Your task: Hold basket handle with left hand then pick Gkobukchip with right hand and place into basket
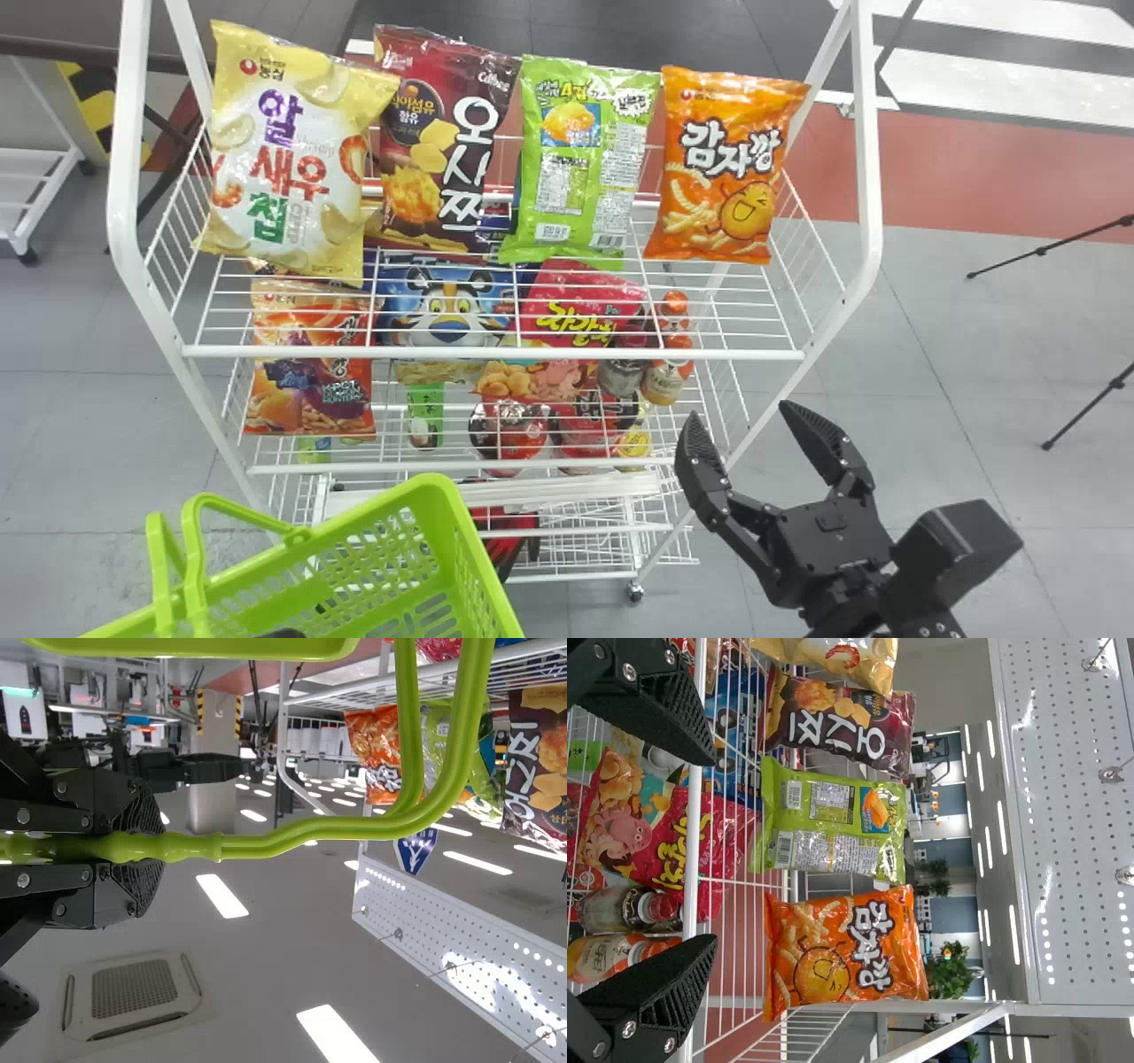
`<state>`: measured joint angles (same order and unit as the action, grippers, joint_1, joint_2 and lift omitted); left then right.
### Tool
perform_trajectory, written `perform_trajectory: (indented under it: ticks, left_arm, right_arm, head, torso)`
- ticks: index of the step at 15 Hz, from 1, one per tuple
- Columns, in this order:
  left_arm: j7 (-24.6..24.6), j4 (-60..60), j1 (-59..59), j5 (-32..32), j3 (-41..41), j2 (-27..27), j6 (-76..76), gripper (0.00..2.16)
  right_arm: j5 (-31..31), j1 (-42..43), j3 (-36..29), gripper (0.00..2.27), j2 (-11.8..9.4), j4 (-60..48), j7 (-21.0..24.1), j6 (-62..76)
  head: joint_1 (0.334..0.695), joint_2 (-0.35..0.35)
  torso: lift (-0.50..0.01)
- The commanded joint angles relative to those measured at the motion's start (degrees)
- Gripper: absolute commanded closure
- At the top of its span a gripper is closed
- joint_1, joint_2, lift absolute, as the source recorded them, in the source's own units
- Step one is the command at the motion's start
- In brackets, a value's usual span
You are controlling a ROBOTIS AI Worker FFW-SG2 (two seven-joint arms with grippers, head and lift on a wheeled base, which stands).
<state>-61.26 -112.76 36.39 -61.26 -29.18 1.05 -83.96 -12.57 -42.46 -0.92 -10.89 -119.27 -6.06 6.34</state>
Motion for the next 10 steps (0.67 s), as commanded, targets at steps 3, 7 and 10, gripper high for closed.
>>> perform_trajectory:
  ticks: [3,7,10]
  left_arm:
    - [-0.1,0.1,0.0,0.0,0.0,-0.1,0.7,2.15]
    - [-0.1,0.1,0.1,0.0,0.0,-0.2,0.7,2.15]
    - [-0.1,0.1,0.1,0.0,0.0,-0.2,0.7,2.15]
  right_arm:
    - [0.0,0.0,0.0,0.10,0.0,0.0,0.0,0.0]
    - [0.0,0.3,0.1,0.09,0.0,0.0,0.0,0.0]
    - [-0.1,0.8,0.1,0.09,0.1,0.0,0.0,-0.2]
  head:
    - [0.695,-0.180]
    - [0.695,-0.178]
    - [0.695,-0.176]
  torso:
    - [0.000]
    - [0.000]
    - [0.000]
